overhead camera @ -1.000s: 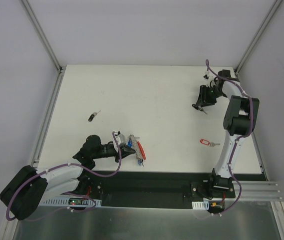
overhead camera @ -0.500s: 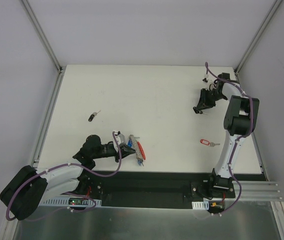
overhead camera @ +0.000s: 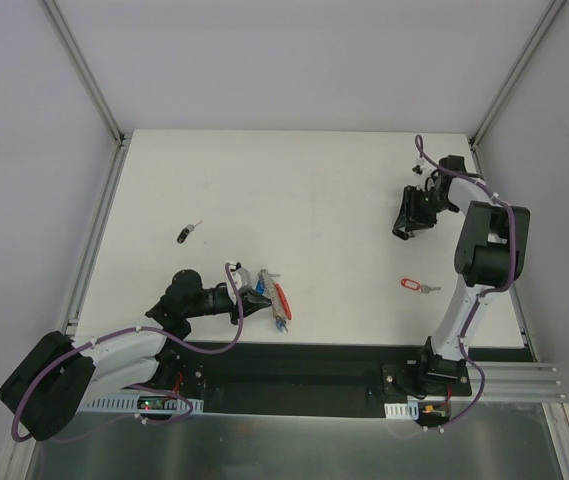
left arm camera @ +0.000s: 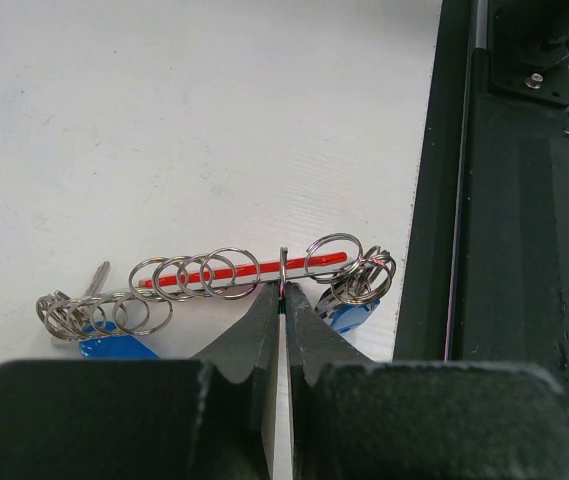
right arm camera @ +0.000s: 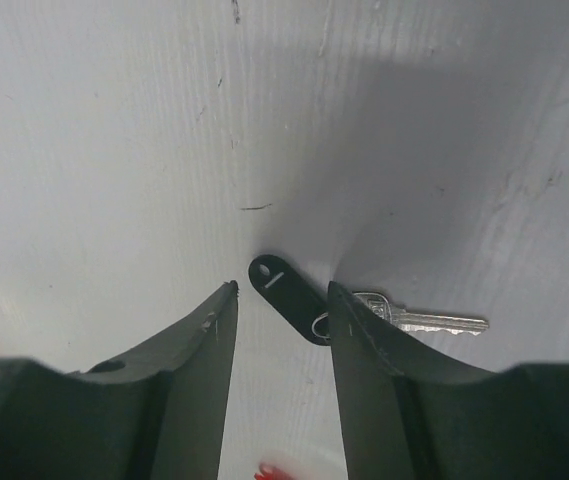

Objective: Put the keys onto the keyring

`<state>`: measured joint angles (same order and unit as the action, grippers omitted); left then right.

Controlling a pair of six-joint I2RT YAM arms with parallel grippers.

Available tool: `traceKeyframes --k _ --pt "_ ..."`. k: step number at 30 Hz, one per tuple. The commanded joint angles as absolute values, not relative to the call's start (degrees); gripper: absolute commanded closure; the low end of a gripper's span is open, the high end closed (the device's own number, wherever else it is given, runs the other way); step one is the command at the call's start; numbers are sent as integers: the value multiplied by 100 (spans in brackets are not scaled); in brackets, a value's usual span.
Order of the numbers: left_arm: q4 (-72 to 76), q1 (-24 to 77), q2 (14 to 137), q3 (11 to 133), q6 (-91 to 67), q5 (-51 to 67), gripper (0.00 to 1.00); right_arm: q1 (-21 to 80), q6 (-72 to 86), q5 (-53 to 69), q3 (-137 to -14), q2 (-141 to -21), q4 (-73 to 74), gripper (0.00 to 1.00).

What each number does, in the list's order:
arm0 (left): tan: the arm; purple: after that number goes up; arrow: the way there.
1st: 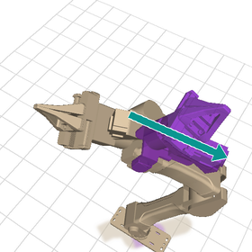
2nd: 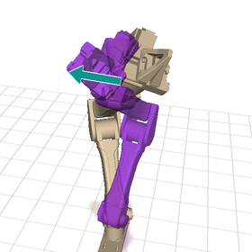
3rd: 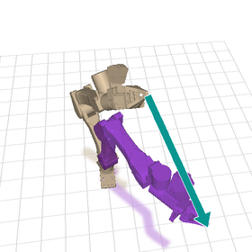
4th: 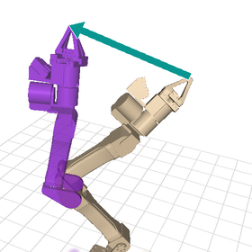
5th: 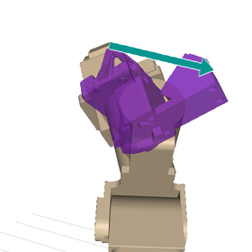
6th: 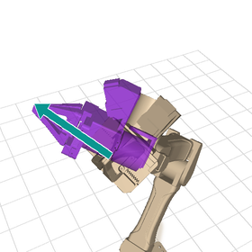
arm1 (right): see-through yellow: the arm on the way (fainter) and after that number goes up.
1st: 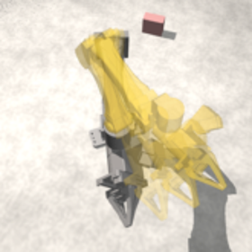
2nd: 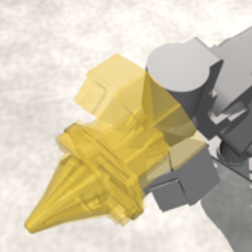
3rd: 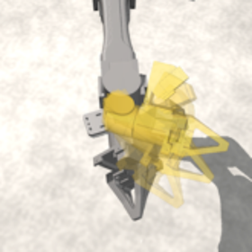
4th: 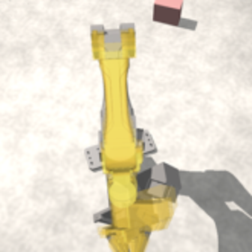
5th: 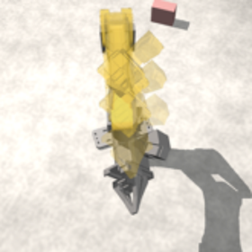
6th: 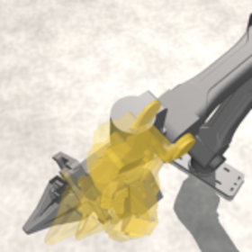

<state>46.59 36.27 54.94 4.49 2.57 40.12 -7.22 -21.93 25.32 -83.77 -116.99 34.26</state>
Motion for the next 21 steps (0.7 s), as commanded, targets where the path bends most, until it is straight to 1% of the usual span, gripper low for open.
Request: traceKeyframes --k 1,5,7,10,16,21 --pt "4843 3586 5379 677 369 4236 100 -800 -1715 1978 -8087 -11040 2848 53" --pt "4843 3577 5388 677 360 4254 100 -896 -1573 1618 -8112 -11056 2707 49" --pt "4825 3586 5379 677 352 4263 100 -958 -1521 1626 -8138 -11135 2742 48" --pt "4825 3586 5388 686 369 4245 100 -967 -1415 1687 -8060 -11145 2847 49" --pt "4816 3595 5379 694 360 4272 100 -923 -1222 1845 -7480 -10934 2839 49" --pt "4799 3595 5353 694 343 4280 100 -519 -968 1960 -7111 -10802 2786 49"
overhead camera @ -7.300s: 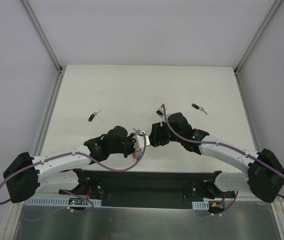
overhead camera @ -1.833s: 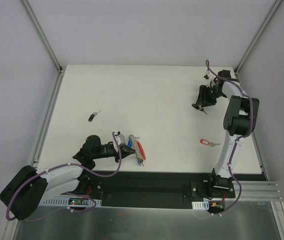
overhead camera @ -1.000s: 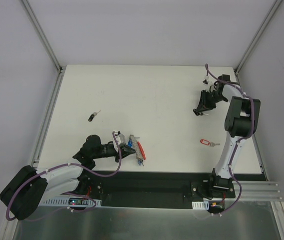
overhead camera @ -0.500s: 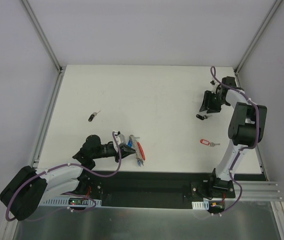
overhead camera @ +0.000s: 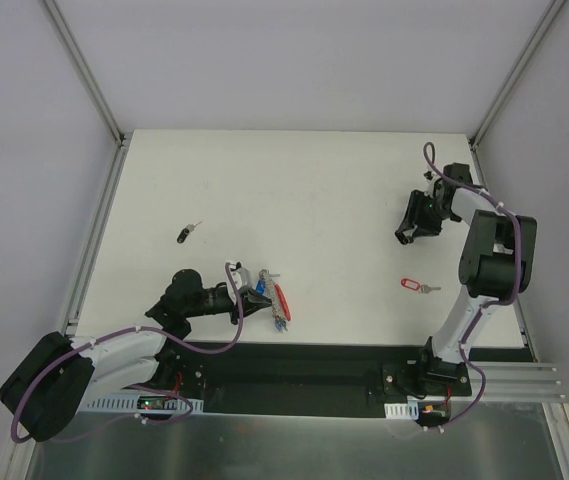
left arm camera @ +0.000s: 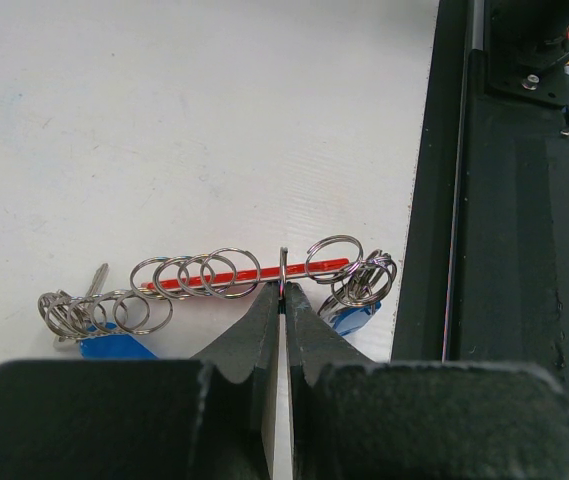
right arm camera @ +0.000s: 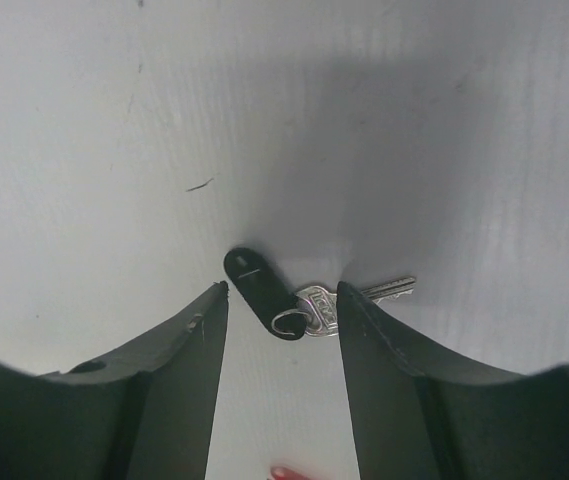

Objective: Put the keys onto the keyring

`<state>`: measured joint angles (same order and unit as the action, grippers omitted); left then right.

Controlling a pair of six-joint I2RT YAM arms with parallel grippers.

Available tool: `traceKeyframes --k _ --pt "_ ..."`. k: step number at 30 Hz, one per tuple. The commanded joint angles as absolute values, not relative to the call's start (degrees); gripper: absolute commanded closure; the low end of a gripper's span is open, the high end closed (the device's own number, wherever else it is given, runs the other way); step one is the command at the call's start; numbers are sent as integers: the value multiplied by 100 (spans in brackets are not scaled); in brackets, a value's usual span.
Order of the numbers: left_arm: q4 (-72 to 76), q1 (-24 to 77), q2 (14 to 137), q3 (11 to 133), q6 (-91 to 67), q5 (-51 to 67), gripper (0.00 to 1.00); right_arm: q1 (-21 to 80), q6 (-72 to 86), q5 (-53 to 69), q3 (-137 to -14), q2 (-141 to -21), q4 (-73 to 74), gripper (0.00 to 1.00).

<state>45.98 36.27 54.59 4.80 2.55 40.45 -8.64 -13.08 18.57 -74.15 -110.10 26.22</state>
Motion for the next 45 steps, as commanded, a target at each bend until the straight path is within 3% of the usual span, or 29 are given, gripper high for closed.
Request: traceKeyframes --k 1,8,14,34,45 --pt "4799 3595 5361 712 343 4298 100 -423 -862 1934 -7058 -10776 2804 49" --pt "4790 3595 5396 721 351 4298 100 666 -62 1486 -6372 -9871 2751 50" --pt "4773 3595 5370 721 343 4307 100 729 -140 950 -6450 -9343 2943 49" --pt "4711 3595 5414 756 351 4333 100 1485 378 1372 -5397 -8938 2778 50" --pt "4693 3595 5388 756 343 4342 100 2205 756 1221 -5800 -9710 2031 49"
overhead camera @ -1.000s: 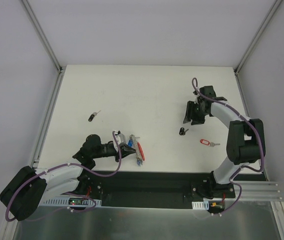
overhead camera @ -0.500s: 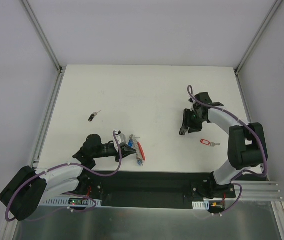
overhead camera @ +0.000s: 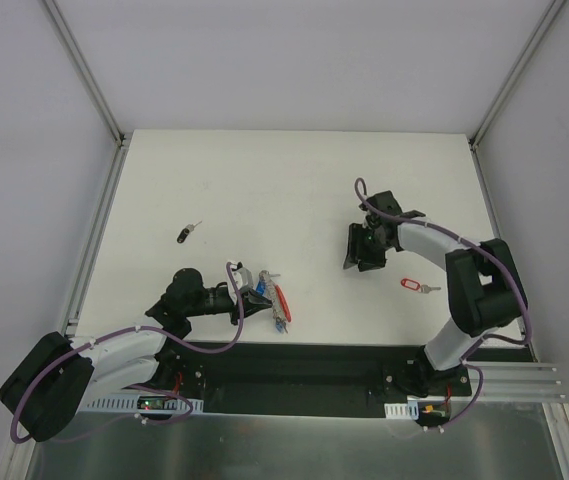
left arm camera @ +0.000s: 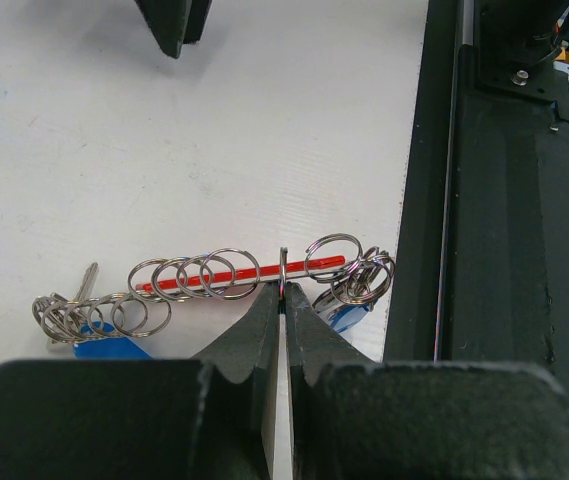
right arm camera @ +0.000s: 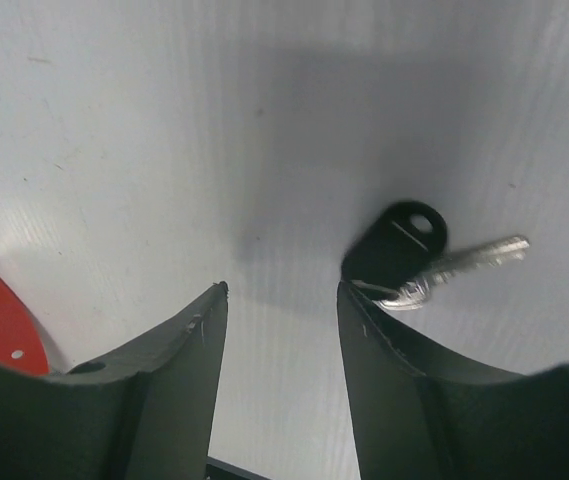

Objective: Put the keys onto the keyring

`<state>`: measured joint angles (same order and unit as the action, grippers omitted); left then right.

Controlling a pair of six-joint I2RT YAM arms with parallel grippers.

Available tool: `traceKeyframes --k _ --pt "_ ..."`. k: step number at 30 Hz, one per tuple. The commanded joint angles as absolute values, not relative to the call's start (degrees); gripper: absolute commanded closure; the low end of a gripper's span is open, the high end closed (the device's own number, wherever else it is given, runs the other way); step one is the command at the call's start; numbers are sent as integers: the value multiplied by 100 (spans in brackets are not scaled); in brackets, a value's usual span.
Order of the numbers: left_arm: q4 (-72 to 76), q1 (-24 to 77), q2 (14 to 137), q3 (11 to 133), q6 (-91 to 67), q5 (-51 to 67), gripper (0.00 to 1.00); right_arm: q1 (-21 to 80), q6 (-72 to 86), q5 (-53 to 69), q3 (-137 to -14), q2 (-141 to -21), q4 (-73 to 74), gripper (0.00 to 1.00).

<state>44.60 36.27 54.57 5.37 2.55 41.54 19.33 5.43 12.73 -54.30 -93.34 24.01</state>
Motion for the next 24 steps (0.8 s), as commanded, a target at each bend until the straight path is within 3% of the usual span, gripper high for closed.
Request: traceKeyframes --k 1,10,18,24 --pt "4685 3595 5388 756 343 4350 100 2258 704 1300 -6001 -9799 1943 49" --pt "4658 3595 5379 756 360 4342 100 2470 81 1081 -6881 -10151 2336 46" --pt "4641 3595 5370 773 351 4386 100 2444 -2860 625 -7453 -9958 4235 55" --pt "4641 3595 5405 791 343 4395 100 2356 -3910 624 -7594 -10169 5088 57"
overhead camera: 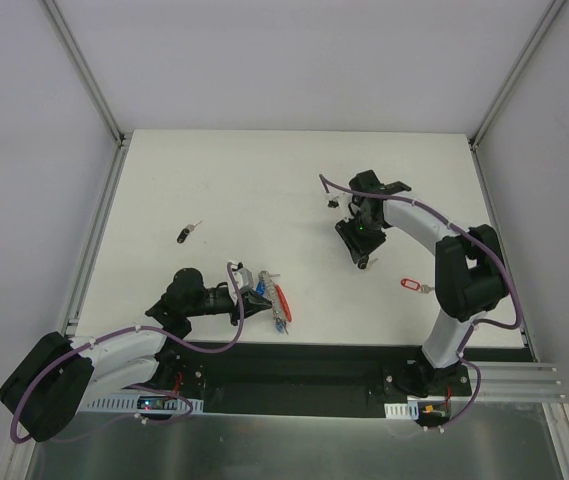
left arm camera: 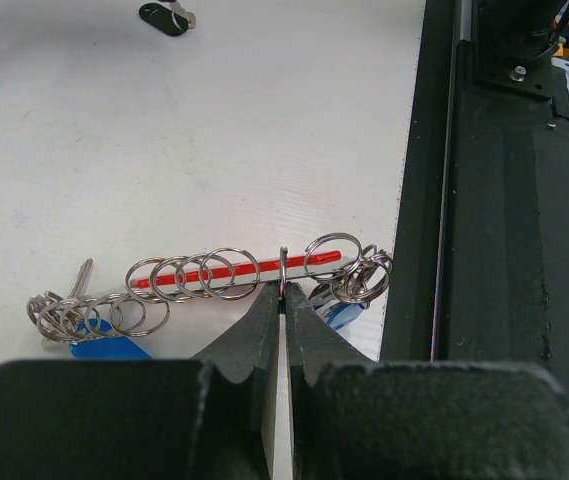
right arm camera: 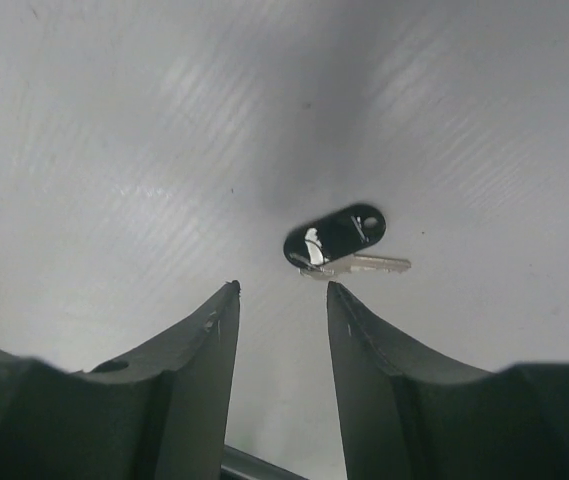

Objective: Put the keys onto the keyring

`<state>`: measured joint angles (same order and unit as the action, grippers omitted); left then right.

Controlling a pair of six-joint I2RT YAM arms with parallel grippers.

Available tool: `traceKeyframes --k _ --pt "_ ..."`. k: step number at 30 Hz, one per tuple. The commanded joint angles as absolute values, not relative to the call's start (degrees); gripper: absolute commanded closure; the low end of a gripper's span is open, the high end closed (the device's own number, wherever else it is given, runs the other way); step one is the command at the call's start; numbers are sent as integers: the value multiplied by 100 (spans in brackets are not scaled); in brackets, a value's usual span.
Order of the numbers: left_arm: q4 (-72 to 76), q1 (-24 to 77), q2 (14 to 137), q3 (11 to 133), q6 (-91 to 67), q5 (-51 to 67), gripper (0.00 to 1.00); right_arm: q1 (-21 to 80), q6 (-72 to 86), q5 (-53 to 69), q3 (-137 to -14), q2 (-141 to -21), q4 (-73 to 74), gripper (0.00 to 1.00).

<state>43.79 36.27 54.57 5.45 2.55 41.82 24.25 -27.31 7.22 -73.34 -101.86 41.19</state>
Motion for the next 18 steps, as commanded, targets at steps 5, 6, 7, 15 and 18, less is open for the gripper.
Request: traceKeyframes --k 5,6,7,15,18 --pt "4623 3595 5440 791 343 4412 100 2338 -4368 738 -7839 -10546 5343 58" --pt "4632 3595 5440 800 343 4421 100 2338 -4403 747 -7875 -10582 5370 58" --pt "4632 3586 5440 809 351 4412 100 2338 -4473 747 -7901 -10643 5353 58" --pt "4588 3595 5432 809 369 4421 100 2338 -4693 712 -7998 -10951 5282 57" --pt "4579 3595 5440 809 360 4430 100 2355 -4711 765 -7989 -11056 5291 58"
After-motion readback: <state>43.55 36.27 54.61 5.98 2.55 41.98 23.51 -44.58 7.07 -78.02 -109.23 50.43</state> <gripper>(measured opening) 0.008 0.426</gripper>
